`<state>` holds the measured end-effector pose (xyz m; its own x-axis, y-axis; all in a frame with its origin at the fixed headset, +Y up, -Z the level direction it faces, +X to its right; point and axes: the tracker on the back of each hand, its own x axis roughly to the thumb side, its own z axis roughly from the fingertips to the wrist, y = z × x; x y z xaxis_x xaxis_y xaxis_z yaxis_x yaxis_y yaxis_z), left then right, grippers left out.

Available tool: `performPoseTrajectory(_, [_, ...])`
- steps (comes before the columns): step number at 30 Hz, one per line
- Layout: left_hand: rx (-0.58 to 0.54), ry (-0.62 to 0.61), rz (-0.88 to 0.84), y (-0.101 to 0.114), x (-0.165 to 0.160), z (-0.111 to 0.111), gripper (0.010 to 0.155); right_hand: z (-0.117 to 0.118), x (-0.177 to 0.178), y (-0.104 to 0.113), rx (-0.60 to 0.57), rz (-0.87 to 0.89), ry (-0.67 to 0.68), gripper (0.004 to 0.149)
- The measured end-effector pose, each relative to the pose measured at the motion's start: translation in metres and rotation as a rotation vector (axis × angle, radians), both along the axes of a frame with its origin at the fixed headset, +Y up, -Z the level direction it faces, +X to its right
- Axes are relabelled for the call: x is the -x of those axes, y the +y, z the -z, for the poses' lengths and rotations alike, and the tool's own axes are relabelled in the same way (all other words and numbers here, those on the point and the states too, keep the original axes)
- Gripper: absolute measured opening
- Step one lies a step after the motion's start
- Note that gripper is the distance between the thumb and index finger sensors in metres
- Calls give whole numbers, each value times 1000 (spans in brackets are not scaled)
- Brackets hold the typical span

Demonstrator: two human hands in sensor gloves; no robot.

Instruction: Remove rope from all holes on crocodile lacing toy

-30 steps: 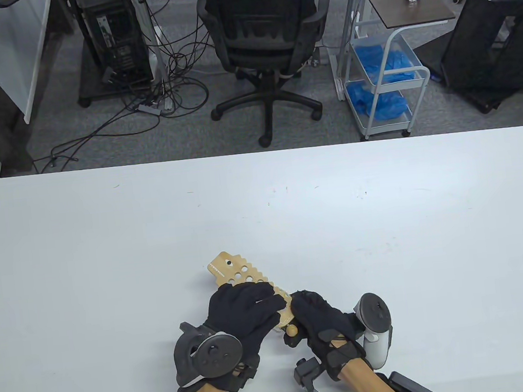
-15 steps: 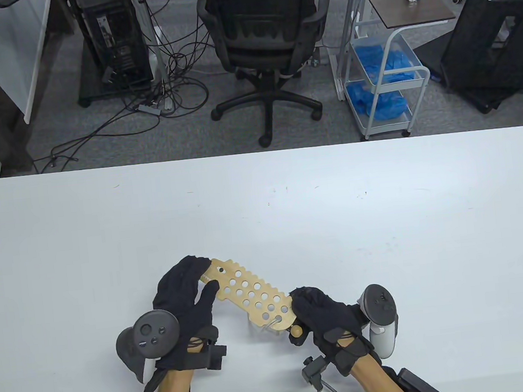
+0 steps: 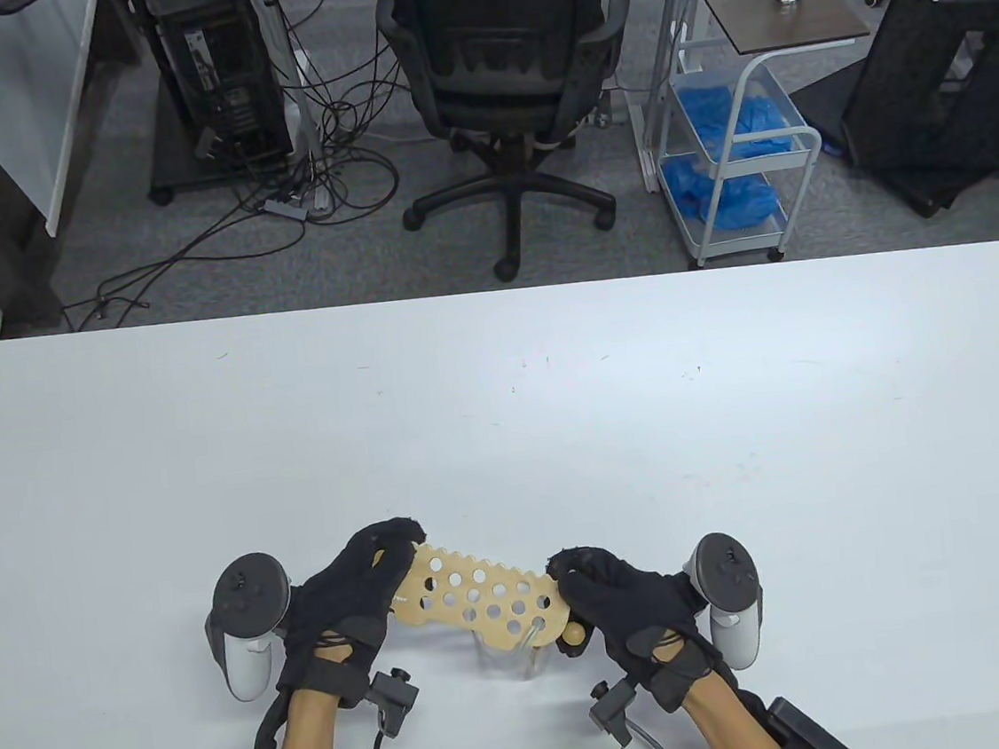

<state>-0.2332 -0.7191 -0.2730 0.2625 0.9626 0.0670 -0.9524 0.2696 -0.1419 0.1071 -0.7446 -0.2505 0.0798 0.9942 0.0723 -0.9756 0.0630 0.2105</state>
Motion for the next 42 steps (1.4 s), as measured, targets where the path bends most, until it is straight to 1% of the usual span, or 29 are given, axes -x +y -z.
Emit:
performPoseTrajectory(2, [-13,35,-23,1,0,-2,49,-1,-1,2,-11,24,-8,47])
performPoseTrajectory(7, [-13,55,-58,2,0,-4,48,0,-2,3,-30,34,6,46])
performPoseTrajectory(11, [5,83,-150,-1,4,-4,48,0,0,3,-42,51,37,48])
performPoseTrajectory(15, [15,78,-158,-3,5,-3,48,-1,6,4,-95,-39,116,51])
performPoseTrajectory(17, [24,73,-179,-5,5,-3,49,-1,9,5,-107,-28,147,53])
performPoseTrajectory(18, [28,68,-192,-5,5,-3,48,-2,11,5,-111,-30,178,53])
performPoseTrajectory(20, [36,56,-210,-7,2,-3,48,-2,16,4,-124,-64,237,54])
performPoseTrajectory(22, [38,46,-213,-7,-1,-3,48,-3,20,3,-142,-107,260,54])
performPoseTrajectory(24, [36,39,-209,-6,-3,-4,48,-4,22,3,-147,-111,285,53])
performPoseTrajectory(27, [40,23,-208,-6,-6,-3,48,-5,24,1,-139,-94,288,49])
performPoseTrajectory(32, [46,21,-201,-7,-6,-4,48,-4,23,-2,-135,-124,282,41])
performPoseTrajectory(42, [56,33,-209,-11,-1,-2,49,1,13,-6,-86,-52,194,38])
